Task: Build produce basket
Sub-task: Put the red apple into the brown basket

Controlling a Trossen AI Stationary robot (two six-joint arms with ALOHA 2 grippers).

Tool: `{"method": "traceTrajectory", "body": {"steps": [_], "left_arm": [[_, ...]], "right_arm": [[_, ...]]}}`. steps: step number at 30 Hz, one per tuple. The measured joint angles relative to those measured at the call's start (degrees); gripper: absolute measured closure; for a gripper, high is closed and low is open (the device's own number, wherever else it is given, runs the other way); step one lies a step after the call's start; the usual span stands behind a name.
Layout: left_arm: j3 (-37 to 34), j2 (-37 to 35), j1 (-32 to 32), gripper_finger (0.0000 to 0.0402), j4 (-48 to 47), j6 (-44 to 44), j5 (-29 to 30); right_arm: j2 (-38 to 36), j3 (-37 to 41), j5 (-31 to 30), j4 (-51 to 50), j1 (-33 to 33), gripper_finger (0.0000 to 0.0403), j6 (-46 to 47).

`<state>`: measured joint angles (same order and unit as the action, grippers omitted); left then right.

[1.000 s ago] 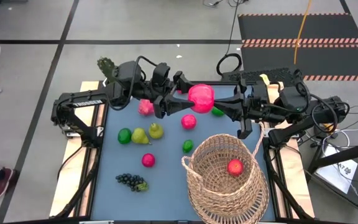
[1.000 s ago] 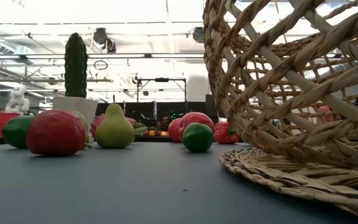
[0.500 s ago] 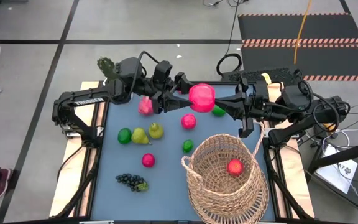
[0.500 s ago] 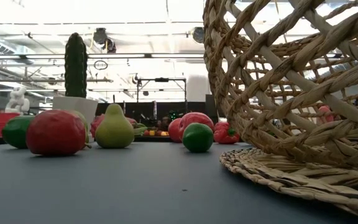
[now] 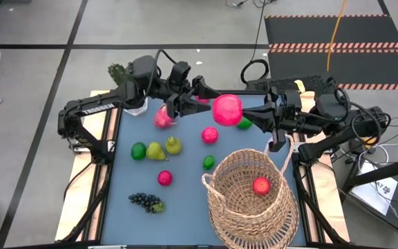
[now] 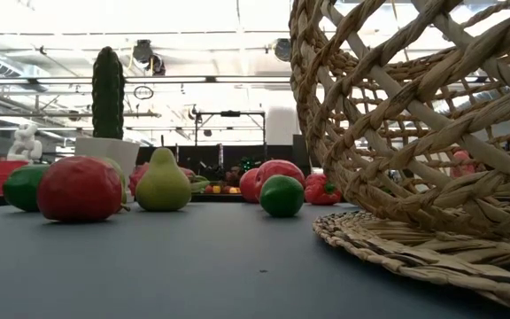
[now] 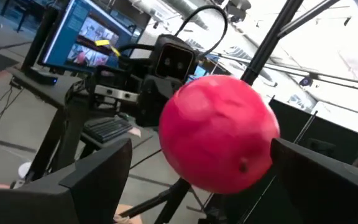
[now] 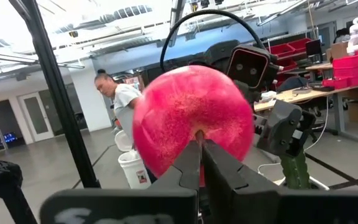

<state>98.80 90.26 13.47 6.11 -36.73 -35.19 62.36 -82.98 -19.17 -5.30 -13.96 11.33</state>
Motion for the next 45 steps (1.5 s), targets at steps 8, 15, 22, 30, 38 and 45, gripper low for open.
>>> {"method": "traceTrajectory", "body": {"steps": [8,15,22,30,38,45], "left_arm": [[0.02,-0.04,1.79,0.0023,-2.99,-0.05,-0.84],[0.02,-0.36,1.95,0.0023,-5.1,0.0,-0.35],[0.04,-0.37,1.95,0.0023,-6.44,1.42,0.98],[0.04,-0.37,1.95,0.0023,-8.66,3.61,2.85],[0.04,-0.37,1.82,0.0023,-9.92,4.76,3.77],[0.04,-0.37,1.78,0.0023,-11.15,5.62,3.79]], "right_arm": [[-1.54,0.0,2.03,-1.79,-0.02,0.0403,5.6],[-2.67,-0.02,6.07,-6.87,-0.02,0.0403,17.31],[-0.62,-5.56,11.45,-23.38,-0.04,0.0403,23.13],[3.69,-9.22,18.99,-39.52,-0.02,0.0403,25.17],[8.56,-9.2,25.22,-50.03,0.14,0.0403,25.58],[9.17,-9.2,25.43,-54.69,0.92,0.0403,23.58]]}}
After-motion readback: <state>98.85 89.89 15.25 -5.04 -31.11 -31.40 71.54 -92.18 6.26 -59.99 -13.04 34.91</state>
